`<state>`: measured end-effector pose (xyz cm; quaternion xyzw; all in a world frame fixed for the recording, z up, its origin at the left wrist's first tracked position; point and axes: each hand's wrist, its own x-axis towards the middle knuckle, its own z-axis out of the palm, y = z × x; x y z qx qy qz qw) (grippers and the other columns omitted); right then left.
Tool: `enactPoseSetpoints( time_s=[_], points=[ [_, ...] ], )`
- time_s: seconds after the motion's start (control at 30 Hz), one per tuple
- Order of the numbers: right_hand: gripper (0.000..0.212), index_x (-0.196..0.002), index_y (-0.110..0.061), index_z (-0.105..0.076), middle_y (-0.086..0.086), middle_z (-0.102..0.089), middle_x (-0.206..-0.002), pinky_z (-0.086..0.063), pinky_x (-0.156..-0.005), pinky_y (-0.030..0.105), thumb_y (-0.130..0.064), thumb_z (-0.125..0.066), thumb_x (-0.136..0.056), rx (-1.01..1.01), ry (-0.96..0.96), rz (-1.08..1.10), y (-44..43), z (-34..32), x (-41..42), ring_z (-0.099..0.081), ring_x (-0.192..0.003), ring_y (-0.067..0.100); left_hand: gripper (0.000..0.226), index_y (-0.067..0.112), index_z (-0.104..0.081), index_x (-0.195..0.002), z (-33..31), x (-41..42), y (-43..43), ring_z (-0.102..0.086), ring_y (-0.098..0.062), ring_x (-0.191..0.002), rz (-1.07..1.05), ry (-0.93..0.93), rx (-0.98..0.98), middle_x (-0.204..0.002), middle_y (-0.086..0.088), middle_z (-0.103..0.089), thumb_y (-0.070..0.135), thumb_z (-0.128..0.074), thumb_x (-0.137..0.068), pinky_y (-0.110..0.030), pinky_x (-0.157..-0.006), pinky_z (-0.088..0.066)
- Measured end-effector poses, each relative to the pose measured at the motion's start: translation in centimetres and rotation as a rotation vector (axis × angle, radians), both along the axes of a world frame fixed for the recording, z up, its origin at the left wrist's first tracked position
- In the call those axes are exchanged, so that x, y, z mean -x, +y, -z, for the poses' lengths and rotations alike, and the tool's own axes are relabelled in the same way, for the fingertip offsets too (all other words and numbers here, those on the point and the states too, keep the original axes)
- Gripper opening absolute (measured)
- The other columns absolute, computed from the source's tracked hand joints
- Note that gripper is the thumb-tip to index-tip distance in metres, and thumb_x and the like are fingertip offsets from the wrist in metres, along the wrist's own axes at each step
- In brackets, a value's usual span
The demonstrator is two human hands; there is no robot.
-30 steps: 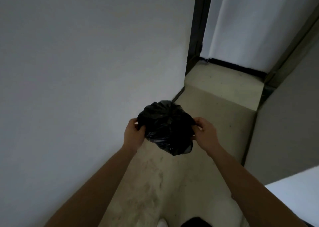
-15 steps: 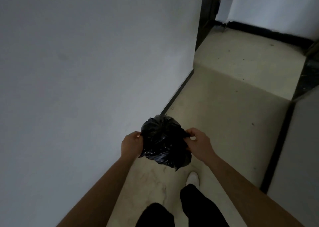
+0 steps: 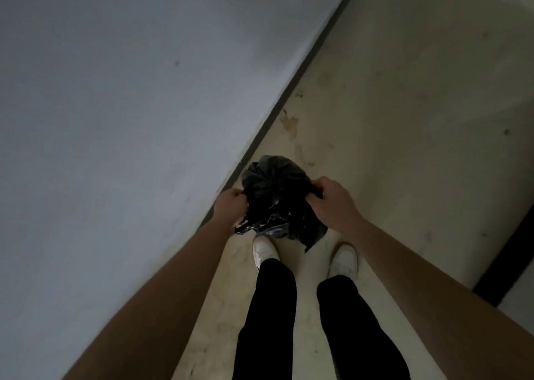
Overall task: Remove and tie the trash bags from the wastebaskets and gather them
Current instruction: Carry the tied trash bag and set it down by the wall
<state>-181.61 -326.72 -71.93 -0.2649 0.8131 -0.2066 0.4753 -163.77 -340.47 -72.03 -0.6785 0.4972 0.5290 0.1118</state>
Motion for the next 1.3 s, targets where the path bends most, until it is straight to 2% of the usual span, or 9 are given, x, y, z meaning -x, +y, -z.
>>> enactPoseSetpoints(
  time_s=[0.13,0.23,0.3,0.4,0.53,0.63,0.73,0.9,1.3],
  points=[
    [0.020,-0.112,-0.010,-0.057,0.004,-0.058,-0.097,-0.036,-0.059,0.022,-0.022,-0.051,-0.096,-0.021,0.026,0.010,-2.6,7.9,-0.1,-0.053,-0.082,0.020,0.017,0.012,-0.063,-0.076,8.4,0.0,-2.9,-0.068,-0.040,-0.098,0.070,-0.029,-0.022,-0.096,-0.024,-0.068,0.018,-0.047,-0.074,-0.043,-0.081,-0.055],
    [0.014,-0.107,-0.011,-0.056,0.002,-0.055,-0.095,-0.031,-0.057,0.016,-0.019,-0.049,-0.097,0.020,0.039,0.098,-4.3,12.3,-0.2,-0.051,-0.082,0.018,0.029,0.011,-0.068,-0.114,11.5,1.6,-3.7,-0.067,-0.034,-0.107,-0.118,0.112,-0.030,-0.114,-0.015,-0.070,0.015,-0.046,-0.096,-0.042,-0.090,-0.055],
    [0.022,-0.118,-0.012,-0.056,0.004,-0.059,-0.107,-0.041,-0.070,0.017,-0.017,-0.046,-0.099,0.045,-0.003,0.110,-4.9,14.3,-0.6,-0.055,-0.094,0.020,0.030,0.022,-0.061,-0.125,12.7,2.2,-3.6,-0.066,-0.022,-0.107,-0.182,0.181,-0.065,-0.118,-0.003,-0.068,0.018,-0.042,-0.103,-0.036,-0.096,-0.054],
    [0.040,-0.140,-0.017,-0.048,0.007,-0.054,-0.137,-0.042,-0.097,0.027,-0.012,-0.041,-0.102,0.005,-0.173,0.053,-4.6,17.0,-1.3,-0.054,-0.119,0.021,0.033,0.023,-0.053,-0.137,14.5,2.0,-3.3,-0.061,-0.002,-0.099,-0.214,0.210,-0.116,-0.124,0.003,-0.064,0.024,-0.043,-0.106,-0.011,-0.080,-0.050],
    [0.039,-0.140,-0.020,-0.051,0.005,-0.052,-0.142,-0.040,-0.090,0.022,-0.014,-0.042,-0.102,-0.041,-0.237,-0.010,-3.1,17.1,-1.5,-0.053,-0.124,0.019,0.044,0.019,-0.048,-0.143,14.4,0.6,-3.2,-0.055,-0.017,-0.121,-0.224,0.146,-0.115,-0.135,0.002,-0.057,0.035,-0.048,-0.103,-0.035,-0.100,-0.042],
    [0.037,-0.138,-0.019,-0.052,0.005,-0.055,-0.140,-0.038,-0.091,0.021,-0.020,-0.043,-0.103,-0.029,-0.127,-0.065,-2.6,14.4,-0.1,-0.055,-0.121,0.019,0.035,0.015,-0.062,-0.123,12.3,0.2,-3.4,-0.058,-0.022,-0.111,-0.023,0.052,0.088,-0.120,-0.003,-0.064,0.036,-0.043,-0.103,-0.035,-0.091,-0.044],
    [0.040,-0.141,-0.016,-0.049,0.009,-0.052,-0.141,-0.038,-0.100,0.029,-0.027,-0.039,-0.104,-0.003,0.043,-0.133,-2.3,9.7,2.8,-0.053,-0.125,0.025,0.035,0.013,-0.063,-0.114,7.6,0.9,-4.0,-0.057,-0.022,-0.103,0.321,-0.052,0.308,-0.111,-0.005,-0.064,0.033,-0.036,-0.105,-0.029,-0.082,-0.037],
    [0.047,-0.147,-0.016,-0.038,0.012,-0.038,-0.151,-0.039,-0.106,0.043,-0.035,-0.036,-0.104,0.045,0.417,-0.219,-0.8,-1.8,8.4,-0.044,-0.133,0.031,0.040,0.014,-0.054,-0.137,-4.2,4.8,-4.2,-0.049,-0.032,-0.131,0.730,-0.053,0.669,-0.144,-0.012,-0.052,0.032,-0.039,-0.105,-0.046,-0.107,-0.036],
    [0.065,-0.153,-0.013,-0.029,0.022,-0.014,-0.162,-0.023,-0.118,0.054,-0.052,-0.037,-0.101,0.247,1.008,0.118,10.4,-38.9,15.6,-0.023,-0.147,0.039,0.058,0.011,-0.039,-0.149,-43.4,16.7,1.9,-0.035,-0.041,-0.143,1.112,0.205,1.333,-0.158,-0.022,-0.032,0.044,-0.031,-0.103,-0.059,-0.113,-0.032]
  ],
)
